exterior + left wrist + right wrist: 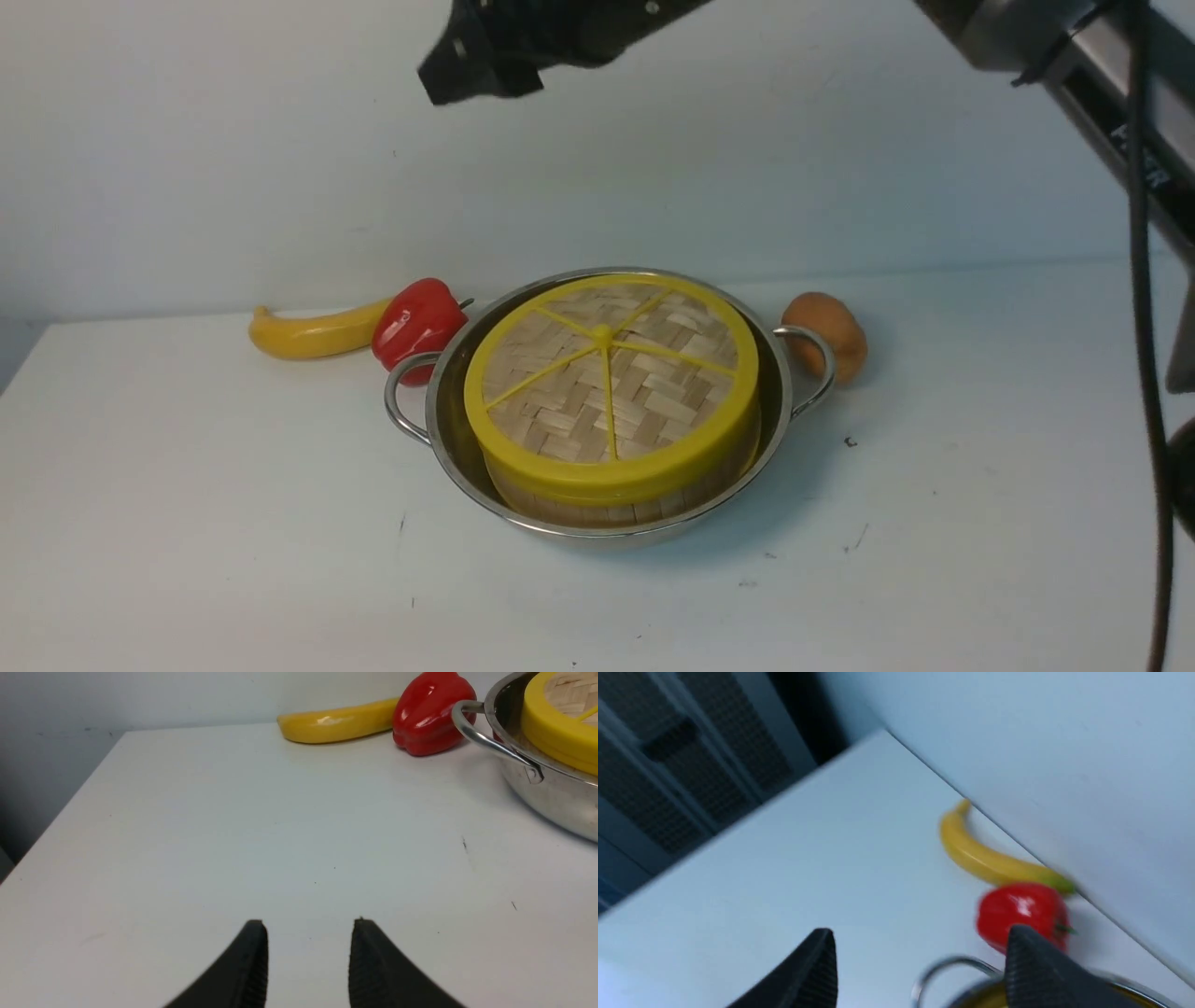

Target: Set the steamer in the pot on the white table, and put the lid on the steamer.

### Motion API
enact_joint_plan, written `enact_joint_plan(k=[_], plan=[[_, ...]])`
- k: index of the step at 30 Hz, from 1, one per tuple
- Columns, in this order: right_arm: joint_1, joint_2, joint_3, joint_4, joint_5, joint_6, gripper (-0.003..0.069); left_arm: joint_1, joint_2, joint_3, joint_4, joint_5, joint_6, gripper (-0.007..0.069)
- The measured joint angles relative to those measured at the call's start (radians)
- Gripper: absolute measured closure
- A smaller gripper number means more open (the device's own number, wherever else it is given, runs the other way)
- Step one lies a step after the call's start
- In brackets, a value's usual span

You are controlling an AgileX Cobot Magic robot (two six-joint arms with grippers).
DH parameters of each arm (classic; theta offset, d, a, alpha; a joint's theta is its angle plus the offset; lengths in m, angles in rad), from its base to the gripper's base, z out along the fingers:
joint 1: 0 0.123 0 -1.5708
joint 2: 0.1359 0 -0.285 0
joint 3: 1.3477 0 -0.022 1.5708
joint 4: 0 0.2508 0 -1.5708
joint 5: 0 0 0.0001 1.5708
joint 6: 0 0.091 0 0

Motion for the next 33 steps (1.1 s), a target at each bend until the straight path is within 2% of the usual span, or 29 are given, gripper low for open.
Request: enact_joint_plan(k=[8,12,17,19,25,30,33], plan=[[0.0,0.0,-0.031,0.297,0.001,0.01,0.0245,0.0,0.0,0.0,0.0,0.0,0.0,0.0384],[-0.005,0.0,-0.03,0.319,0.001,0.01,0.0257,0.0,0.0,0.0,0.0,0.0,0.0,0.0384],[-0.003,-0.089,0.092,0.096,0.0,0.01,0.0262,0.0,0.0,0.0,0.0,0.0,0.0,0.0384],[0.003,-0.215,0.234,-0.061,0.0,0.01,0.0263,0.0,0.0,0.0,0.0,0.0,0.0,0.0384],[-0.013,-0.65,0.733,-0.355,-0.022,0.047,0.0263,0.0,0.0,0.0,0.0,0.0,0.0,0.0384],[-0.125,-1.071,1.154,-0.461,-0.2,0.154,0.0263,0.0,0.0,0.0,0.0,0.0,0.0,0.0384],[-0.207,-1.272,1.372,-0.468,-0.304,0.2,0.0263,0.0,0.0,0.0,0.0,0.0,0.0,0.0384]])
